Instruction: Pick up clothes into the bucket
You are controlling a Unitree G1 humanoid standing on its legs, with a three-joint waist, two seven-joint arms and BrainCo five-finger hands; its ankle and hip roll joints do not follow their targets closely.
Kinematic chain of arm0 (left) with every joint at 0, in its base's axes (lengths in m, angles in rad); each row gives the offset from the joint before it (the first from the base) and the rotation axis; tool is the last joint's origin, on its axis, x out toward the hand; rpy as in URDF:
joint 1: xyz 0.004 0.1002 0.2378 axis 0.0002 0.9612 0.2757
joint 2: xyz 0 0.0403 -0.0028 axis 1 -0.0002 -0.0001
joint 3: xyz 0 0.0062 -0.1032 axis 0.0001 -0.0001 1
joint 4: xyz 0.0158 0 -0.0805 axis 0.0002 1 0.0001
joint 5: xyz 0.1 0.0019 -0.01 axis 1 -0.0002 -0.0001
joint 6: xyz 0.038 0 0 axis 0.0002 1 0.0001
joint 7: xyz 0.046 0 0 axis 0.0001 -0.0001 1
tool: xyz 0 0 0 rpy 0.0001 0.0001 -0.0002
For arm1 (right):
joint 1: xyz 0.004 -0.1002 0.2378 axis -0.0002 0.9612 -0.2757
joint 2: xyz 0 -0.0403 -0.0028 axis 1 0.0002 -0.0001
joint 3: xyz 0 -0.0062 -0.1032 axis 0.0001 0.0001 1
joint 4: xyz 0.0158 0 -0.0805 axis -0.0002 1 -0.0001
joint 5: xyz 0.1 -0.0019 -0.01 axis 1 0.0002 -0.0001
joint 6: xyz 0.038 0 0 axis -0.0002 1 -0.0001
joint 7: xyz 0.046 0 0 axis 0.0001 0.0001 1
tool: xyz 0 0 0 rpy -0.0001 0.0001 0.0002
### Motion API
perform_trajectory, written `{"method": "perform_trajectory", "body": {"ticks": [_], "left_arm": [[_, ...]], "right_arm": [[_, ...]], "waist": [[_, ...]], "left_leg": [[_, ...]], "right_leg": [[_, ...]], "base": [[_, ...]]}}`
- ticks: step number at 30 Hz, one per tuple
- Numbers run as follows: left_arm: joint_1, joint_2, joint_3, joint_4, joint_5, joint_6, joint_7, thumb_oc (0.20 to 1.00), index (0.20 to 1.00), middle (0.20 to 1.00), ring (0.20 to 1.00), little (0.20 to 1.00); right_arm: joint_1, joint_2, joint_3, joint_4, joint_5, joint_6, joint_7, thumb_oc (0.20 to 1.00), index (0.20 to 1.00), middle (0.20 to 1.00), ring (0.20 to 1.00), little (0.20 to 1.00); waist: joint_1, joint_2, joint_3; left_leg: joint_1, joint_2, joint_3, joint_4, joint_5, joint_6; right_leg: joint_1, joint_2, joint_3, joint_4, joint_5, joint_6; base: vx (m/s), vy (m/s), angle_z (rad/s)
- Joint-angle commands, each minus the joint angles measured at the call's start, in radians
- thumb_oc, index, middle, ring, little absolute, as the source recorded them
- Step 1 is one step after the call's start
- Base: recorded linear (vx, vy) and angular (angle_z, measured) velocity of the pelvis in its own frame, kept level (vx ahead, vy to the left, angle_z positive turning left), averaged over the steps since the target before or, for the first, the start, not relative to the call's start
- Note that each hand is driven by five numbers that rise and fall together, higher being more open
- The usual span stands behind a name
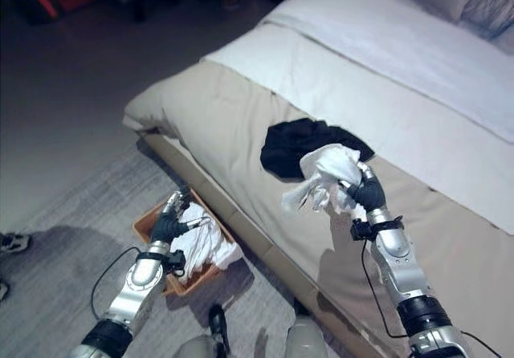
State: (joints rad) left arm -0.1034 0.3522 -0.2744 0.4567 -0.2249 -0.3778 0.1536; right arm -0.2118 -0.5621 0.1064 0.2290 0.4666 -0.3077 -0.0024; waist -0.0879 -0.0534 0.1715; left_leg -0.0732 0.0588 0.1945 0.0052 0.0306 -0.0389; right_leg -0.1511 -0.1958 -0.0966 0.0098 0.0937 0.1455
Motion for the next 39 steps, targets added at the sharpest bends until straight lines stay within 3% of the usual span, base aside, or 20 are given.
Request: {"method": "perform_trajectory", "body": {"ticks": [1,10,19,24,28,33,39], "left_arm": [[0.001,0.004,0.007,-0.029,0.039,-0.029,-0.028,1.000,1.000,1.000,1.000,1.000],[0.020,0.007,-0.016,-0.049,0.075,-0.002,-0.048,1.000,1.000,1.000,1.000,1.000],[-0.046,0.020,-0.064,-0.114,0.075,0.008,-0.068,1.000,1.000,1.000,1.000,1.000],[-0.161,-0.005,-0.109,-0.171,0.002,0.014,-0.080,1.000,1.000,1.000,1.000,1.000],[-0.305,-0.045,-0.159,-0.213,-0.143,0.027,-0.106,1.000,1.000,1.000,1.000,1.000],[-0.387,-0.047,-0.152,-0.278,-0.054,0.038,-0.032,1.000,1.000,1.000,1.000,1.000],[-0.393,-0.044,-0.135,-0.350,-0.046,0.049,-0.032,1.000,1.000,1.000,1.000,1.000]], "right_arm": [[-0.112,-0.048,-0.061,-0.124,0.071,-0.102,-0.004,0.200,0.200,0.200,0.200,0.200],[-0.279,-0.188,-0.043,-0.291,0.158,-0.093,0.013,0.200,0.200,0.200,0.200,0.200],[-0.443,-0.333,0.057,-0.269,0.304,-0.057,0.056,0.200,0.200,0.200,0.200,0.200],[-0.457,-0.323,0.113,-0.274,0.352,-0.035,0.086,0.200,0.200,0.200,0.200,0.200],[-0.447,-0.312,0.171,-0.306,0.346,-0.005,0.115,0.200,0.200,0.200,0.200,0.200],[-0.406,-0.305,0.176,-0.341,0.311,0.019,0.128,0.200,0.200,0.200,0.200,0.200],[-0.370,-0.288,0.150,-0.347,0.296,0.033,0.136,0.200,0.200,0.200,0.200,0.200]], "waist": [[0.005,-0.031,-0.051],[0.010,-0.056,-0.127],[-0.006,-0.080,-0.174],[-0.019,-0.082,-0.189],[-0.034,-0.076,-0.201],[-0.033,-0.069,-0.199],[-0.026,-0.064,-0.196]], "left_leg": [[-0.026,0.012,-0.046,0.045,-0.001,-0.036],[0.062,0.024,-0.024,0.014,-0.014,-0.038],[0.107,0.033,0.000,0.006,-0.026,-0.045],[0.120,0.035,0.008,0.001,-0.026,-0.047],[0.129,0.034,0.011,0.003,-0.030,-0.046],[0.132,0.033,0.010,0.008,-0.034,-0.044],[0.128,0.030,0.005,0.012,-0.034,-0.041]], "right_leg": [[-0.017,-0.021,0.012,0.019,0.086,0.050],[0.056,-0.004,0.012,-0.006,0.075,0.051],[0.089,0.009,0.024,-0.016,0.070,0.050],[0.097,0.012,0.027,-0.017,0.069,0.049],[0.103,0.014,0.031,-0.017,0.069,0.051],[0.109,0.012,0.033,-0.018,0.073,0.054],[0.109,0.011,0.028,-0.018,0.073,0.055]], "base": [[0.11,-0.007,-0.07],[0.08,-0.002,-0.06],[0.03,-0.006,-0.08],[0.00,-0.001,-0.02],[0.01,-0.002,-0.03],[0.01,-0.001,-0.02],[0.00,0.000,0.00]]}}
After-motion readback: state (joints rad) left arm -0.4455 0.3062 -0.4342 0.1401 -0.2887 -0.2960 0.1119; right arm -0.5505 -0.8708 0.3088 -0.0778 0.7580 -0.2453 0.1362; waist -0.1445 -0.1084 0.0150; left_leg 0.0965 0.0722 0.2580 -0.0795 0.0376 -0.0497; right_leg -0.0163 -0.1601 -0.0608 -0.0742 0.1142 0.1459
